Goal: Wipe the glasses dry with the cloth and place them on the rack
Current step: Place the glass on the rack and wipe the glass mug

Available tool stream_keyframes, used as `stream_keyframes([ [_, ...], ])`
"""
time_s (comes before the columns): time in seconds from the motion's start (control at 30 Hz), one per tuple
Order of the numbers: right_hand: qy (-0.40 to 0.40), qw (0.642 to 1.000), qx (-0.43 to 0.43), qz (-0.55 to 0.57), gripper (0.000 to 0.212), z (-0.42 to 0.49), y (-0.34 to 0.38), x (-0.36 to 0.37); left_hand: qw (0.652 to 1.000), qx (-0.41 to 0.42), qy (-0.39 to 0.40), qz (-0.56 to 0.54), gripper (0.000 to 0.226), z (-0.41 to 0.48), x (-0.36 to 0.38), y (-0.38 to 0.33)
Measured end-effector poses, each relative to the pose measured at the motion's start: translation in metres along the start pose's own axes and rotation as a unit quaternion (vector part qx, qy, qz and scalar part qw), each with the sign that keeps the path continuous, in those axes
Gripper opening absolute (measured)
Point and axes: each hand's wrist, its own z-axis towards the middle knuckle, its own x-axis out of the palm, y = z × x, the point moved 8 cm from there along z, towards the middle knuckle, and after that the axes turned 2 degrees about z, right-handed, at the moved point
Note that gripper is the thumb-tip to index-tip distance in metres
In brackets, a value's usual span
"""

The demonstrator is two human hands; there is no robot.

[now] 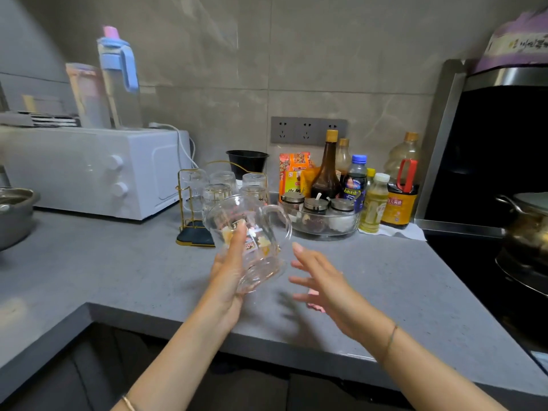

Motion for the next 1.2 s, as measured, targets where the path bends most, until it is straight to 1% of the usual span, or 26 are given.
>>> stream_keyframes([
  [0.03, 0.055, 0.996, 0.04, 0.051, 0.064, -0.004, 0.001, 0.022, 1.0, 0.02, -0.018, -0.003, 0.083, 0.003, -0.004, -0.004],
  [0.07, 0.097, 0.991, 0.061, 0.075, 0.058, -0.007, 0.003, 0.037, 0.999, 0.04, -0.037, -0.005, 0.095, 0.004, -0.006, -0.008],
  [0.13, 0.134, 0.984, 0.068, 0.091, 0.05, -0.003, 0.012, 0.06, 0.993, 0.08, -0.086, -0.001, 0.109, 0.005, -0.016, -0.018],
  [0.2, 0.131, 0.984, 0.06, 0.109, 0.044, 0.006, 0.019, 0.074, 0.988, 0.1, -0.12, 0.001, 0.114, 0.005, -0.024, -0.026],
  [0.3, 0.115, 0.981, 0.055, 0.144, 0.037, 0.023, 0.021, 0.093, 0.982, 0.121, -0.144, -0.001, 0.105, 0.01, -0.035, -0.039],
  [0.33, 0.11, 0.981, 0.051, 0.155, 0.04, 0.029, 0.023, 0.098, 0.98, 0.132, -0.149, 0.006, 0.106, 0.013, -0.041, -0.045],
  [0.4, 0.099, 0.981, 0.033, 0.163, 0.059, 0.042, 0.032, 0.106, 0.978, 0.155, -0.135, 0.028, 0.109, 0.02, -0.052, -0.058],
  [0.47, 0.089, 0.988, 0.003, 0.129, 0.082, 0.057, 0.051, 0.11, 0.985, 0.14, -0.097, 0.024, 0.103, 0.028, -0.062, -0.07],
  [0.5, 0.085, 0.991, -0.011, 0.102, 0.087, 0.065, 0.06, 0.11, 0.988, 0.131, -0.085, 0.015, 0.096, 0.033, -0.072, -0.074],
  [0.6, 0.083, 0.995, -0.06, -0.009, 0.088, 0.087, 0.098, 0.115, 0.99, 0.122, -0.067, -0.03, 0.068, 0.051, -0.104, -0.09],
  [0.63, 0.087, 0.991, -0.08, -0.057, 0.085, 0.097, 0.113, 0.123, 0.989, 0.126, -0.07, -0.038, 0.063, 0.059, -0.117, -0.099],
  [0.7, 0.084, 0.978, -0.128, -0.144, 0.081, 0.111, 0.142, 0.135, 0.991, 0.101, -0.069, -0.048, 0.066, 0.076, -0.134, -0.103],
  [0.77, 0.098, 0.957, -0.179, -0.206, 0.081, 0.121, 0.17, 0.154, 0.994, 0.082, -0.064, -0.038, 0.071, 0.092, -0.139, -0.106],
  [0.83, 0.117, 0.931, -0.227, -0.261, 0.08, 0.134, 0.197, 0.179, 0.993, 0.091, -0.067, -0.02, 0.064, 0.109, -0.146, -0.112],
  [0.9, 0.119, 0.907, -0.265, -0.304, 0.084, 0.147, 0.219, 0.198, 0.992, 0.105, -0.073, -0.012, 0.067, 0.124, -0.153, -0.12],
  [0.97, 0.114, 0.893, -0.281, -0.332, 0.089, 0.162, 0.234, 0.21, 0.988, 0.133, -0.078, 0.001, 0.069, 0.138, -0.163, -0.129],
  [1.1, 0.122, 0.87, -0.288, -0.38, 0.077, 0.186, 0.235, 0.226, 0.981, 0.157, -0.107, 0.036, 0.066, 0.159, -0.182, -0.122],
  [1.2, 0.12, 0.872, -0.278, -0.385, 0.088, 0.21, 0.223, 0.23, 0.976, 0.169, -0.123, 0.058, 0.055, 0.166, -0.184, -0.111],
])
